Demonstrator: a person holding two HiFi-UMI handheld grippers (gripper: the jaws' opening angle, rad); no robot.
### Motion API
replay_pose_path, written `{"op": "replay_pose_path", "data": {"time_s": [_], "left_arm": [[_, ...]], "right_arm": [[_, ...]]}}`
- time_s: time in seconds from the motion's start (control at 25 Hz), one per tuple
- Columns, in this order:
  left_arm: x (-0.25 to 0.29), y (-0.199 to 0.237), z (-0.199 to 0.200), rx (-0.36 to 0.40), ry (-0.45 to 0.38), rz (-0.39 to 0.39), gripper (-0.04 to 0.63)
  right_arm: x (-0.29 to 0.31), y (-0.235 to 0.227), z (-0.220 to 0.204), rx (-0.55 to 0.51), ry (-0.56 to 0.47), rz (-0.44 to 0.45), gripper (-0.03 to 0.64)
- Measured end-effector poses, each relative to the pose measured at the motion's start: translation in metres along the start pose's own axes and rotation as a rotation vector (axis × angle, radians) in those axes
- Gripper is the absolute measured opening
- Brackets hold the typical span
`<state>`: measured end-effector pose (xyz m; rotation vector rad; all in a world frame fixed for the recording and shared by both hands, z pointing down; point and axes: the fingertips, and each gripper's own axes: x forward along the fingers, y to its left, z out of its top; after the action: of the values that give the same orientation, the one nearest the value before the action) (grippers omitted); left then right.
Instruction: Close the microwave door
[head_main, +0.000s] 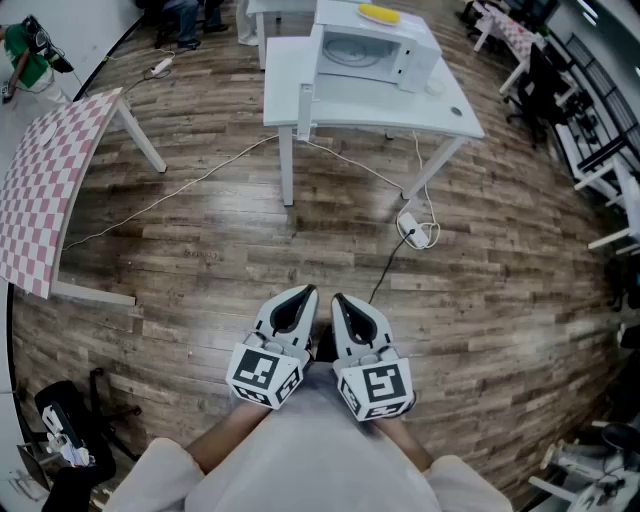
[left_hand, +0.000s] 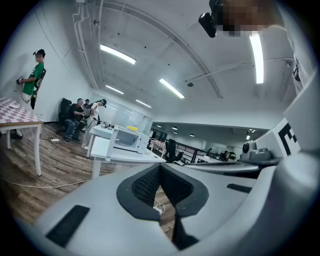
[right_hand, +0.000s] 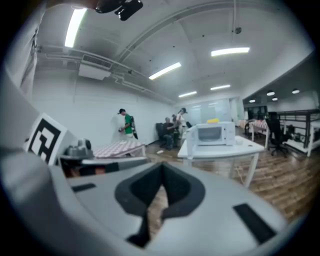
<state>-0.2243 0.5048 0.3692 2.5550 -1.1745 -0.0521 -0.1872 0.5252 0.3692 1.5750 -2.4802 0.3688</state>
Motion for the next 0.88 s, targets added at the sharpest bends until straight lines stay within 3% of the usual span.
{"op": "replay_pose_path", "data": {"time_s": [0.6, 0.88], "left_arm": [[0.0, 0.003, 0.004, -0.015, -0.006, -0.02, 0.018], [0.02, 0.03, 0.007, 0.002, -0.006, 0.03, 0.018]], "right_arm": [[0.002, 0.004, 0.0, 0.024, 0.004, 0.014, 0.023], [0.023, -0.009, 0.009, 0.071, -0.018, 0.055, 0.023]]}}
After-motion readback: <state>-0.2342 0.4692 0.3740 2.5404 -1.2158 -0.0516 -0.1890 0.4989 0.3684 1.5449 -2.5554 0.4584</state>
